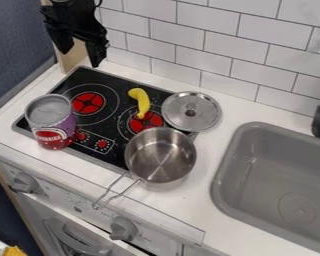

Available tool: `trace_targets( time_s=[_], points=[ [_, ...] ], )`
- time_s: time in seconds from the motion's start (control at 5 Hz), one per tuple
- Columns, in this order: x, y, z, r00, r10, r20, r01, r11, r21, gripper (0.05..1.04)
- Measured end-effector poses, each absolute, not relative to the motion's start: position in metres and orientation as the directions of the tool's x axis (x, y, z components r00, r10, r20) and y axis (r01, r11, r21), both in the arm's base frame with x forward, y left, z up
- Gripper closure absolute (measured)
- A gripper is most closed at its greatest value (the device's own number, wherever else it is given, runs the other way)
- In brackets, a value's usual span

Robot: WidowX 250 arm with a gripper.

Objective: Move the yellow banana to the top left of the stove

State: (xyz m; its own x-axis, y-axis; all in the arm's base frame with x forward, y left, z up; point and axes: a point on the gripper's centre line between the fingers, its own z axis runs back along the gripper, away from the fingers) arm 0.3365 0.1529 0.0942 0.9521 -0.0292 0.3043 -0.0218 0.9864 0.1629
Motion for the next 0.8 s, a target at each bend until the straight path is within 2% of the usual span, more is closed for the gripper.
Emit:
trace_targets(
  time_s=[0.2,0.4,0.6,0.8],
  points=[
    [0.335,0.151,0.079,0.964,-0.006,0.266,-0.032,0.99,0.14,0.083],
    [0.347,0.125,0.063,0.972,0.098,0.212,-0.12,0.988,0.094,0.083],
    [0.362,0.104,0.052,0.967,0.165,0.193,-0.18,0.982,0.062,0.083],
    [0.382,0.087,0.033,0.956,0.234,0.177,-0.237,0.971,-0.002,0.083]
  ],
)
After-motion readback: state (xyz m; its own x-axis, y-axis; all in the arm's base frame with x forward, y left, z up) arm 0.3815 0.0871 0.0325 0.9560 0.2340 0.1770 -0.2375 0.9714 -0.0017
